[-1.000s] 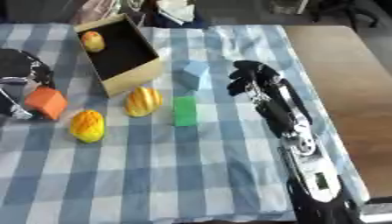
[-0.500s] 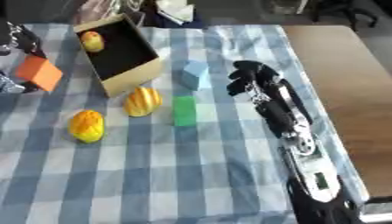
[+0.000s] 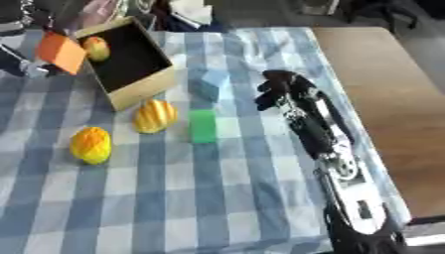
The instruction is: Pick up objects on the table and place them in the box.
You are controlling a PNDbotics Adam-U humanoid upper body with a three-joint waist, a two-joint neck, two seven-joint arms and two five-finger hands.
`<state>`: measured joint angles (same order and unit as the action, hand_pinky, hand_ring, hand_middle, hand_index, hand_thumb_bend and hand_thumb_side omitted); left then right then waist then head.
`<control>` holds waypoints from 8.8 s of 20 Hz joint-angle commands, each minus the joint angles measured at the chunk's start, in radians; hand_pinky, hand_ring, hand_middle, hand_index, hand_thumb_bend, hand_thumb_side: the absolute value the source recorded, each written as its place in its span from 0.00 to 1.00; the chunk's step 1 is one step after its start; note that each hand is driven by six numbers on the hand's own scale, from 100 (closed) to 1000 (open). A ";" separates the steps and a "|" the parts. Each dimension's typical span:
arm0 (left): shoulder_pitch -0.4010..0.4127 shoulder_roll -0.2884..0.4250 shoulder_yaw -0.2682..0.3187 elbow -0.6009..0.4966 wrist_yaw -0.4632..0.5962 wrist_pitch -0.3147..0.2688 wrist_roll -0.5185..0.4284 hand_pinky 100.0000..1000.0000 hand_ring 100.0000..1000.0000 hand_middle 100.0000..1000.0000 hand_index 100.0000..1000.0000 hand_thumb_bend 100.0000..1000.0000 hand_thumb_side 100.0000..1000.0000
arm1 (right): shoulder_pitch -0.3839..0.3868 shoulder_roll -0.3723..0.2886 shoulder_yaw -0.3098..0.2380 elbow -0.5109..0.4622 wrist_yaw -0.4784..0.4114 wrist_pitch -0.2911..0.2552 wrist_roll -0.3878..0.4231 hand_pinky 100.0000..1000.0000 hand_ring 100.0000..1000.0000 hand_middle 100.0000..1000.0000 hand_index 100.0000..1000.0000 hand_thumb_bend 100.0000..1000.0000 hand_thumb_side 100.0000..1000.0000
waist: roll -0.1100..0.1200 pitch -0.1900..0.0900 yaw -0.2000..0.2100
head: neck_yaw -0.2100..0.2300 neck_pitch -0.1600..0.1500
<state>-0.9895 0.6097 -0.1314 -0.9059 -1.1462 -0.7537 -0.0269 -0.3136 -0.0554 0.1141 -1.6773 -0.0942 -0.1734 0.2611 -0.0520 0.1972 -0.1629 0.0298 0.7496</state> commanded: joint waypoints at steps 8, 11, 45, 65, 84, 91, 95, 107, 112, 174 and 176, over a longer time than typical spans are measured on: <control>-0.031 -0.034 0.051 0.093 -0.159 0.096 0.146 0.70 0.60 0.64 0.75 0.32 0.18 | -0.034 0.047 0.030 -0.014 -0.014 0.005 0.034 0.54 0.55 0.56 0.74 0.00 0.54 | -0.020 0.022 -0.059 | 0.058 -0.053; -0.027 -0.037 0.056 0.104 -0.175 0.120 0.187 0.73 0.67 0.72 0.81 0.38 0.17 | -0.036 0.054 0.033 -0.013 -0.013 0.006 0.038 0.54 0.55 0.56 0.74 0.00 0.54 | -0.020 0.027 -0.067 | 0.061 -0.053; 0.164 0.199 -0.227 -0.392 0.163 -0.145 -0.205 0.74 0.66 0.70 0.82 0.49 0.37 | -0.017 0.008 0.007 0.009 0.016 0.001 0.010 0.54 0.54 0.56 0.74 0.00 0.55 | 0.011 0.002 0.020 | -0.005 -0.010; 0.194 0.193 -0.293 -0.435 0.421 -0.153 -0.579 0.75 0.68 0.70 0.82 0.43 0.36 | -0.016 0.007 0.007 0.013 0.020 0.000 0.012 0.54 0.54 0.56 0.74 0.00 0.56 | 0.011 -0.003 0.023 | -0.013 0.003; 0.239 0.235 -0.406 -0.568 0.491 -0.153 -0.721 0.76 0.68 0.70 0.82 0.44 0.36 | -0.018 0.005 0.013 0.016 0.019 0.000 0.017 0.54 0.54 0.55 0.74 0.00 0.56 | 0.016 -0.007 0.021 | -0.013 0.007; 0.236 0.200 -0.416 -0.556 0.530 -0.153 -0.791 0.75 0.66 0.68 0.80 0.41 0.34 | -0.018 0.006 0.014 0.018 0.018 0.000 0.018 0.54 0.55 0.55 0.74 0.00 0.57 | 0.013 -0.005 0.020 | -0.013 0.011; 0.236 0.184 -0.421 -0.544 0.541 -0.153 -0.836 0.75 0.65 0.66 0.78 0.42 0.34 | -0.019 0.009 0.014 0.018 0.018 0.000 0.018 0.54 0.55 0.55 0.74 0.00 0.57 | 0.013 -0.004 0.017 | -0.013 0.012; 0.249 0.171 -0.432 -0.517 0.530 -0.153 -0.880 0.69 0.53 0.51 0.65 0.35 0.31 | -0.019 0.007 0.014 0.019 0.017 0.000 0.019 0.54 0.55 0.55 0.74 0.00 0.57 | 0.011 -0.003 0.021 | -0.015 0.017; 0.247 0.172 -0.393 -0.521 0.584 -0.153 -0.851 0.63 0.44 0.41 0.55 0.15 0.27 | -0.017 0.006 0.013 0.020 0.018 0.000 0.018 0.54 0.55 0.55 0.74 0.00 0.58 | 0.011 -0.004 0.026 | -0.019 0.016; 0.467 0.295 0.188 -0.682 1.196 0.396 -0.043 0.72 0.54 0.61 0.77 0.00 0.39 | -0.158 -0.132 0.018 0.075 0.094 -0.058 0.079 0.56 0.57 0.59 0.77 0.00 0.43 | 0.000 -0.015 0.085 | -0.113 -0.003; 0.524 0.272 0.211 -0.752 1.270 0.422 -0.063 0.71 0.54 0.61 0.77 0.00 0.42 | -0.220 -0.187 0.032 0.105 0.129 -0.097 0.117 0.57 0.59 0.61 0.78 0.00 0.34 | -0.002 -0.020 0.101 | -0.125 -0.001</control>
<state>-0.4594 0.8645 0.0501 -1.6029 0.0711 -0.3492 -0.0785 -0.5140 -0.1943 0.1426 -1.5767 0.0126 -0.2497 0.3597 -0.0518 0.2083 -0.0580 -0.0855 0.7544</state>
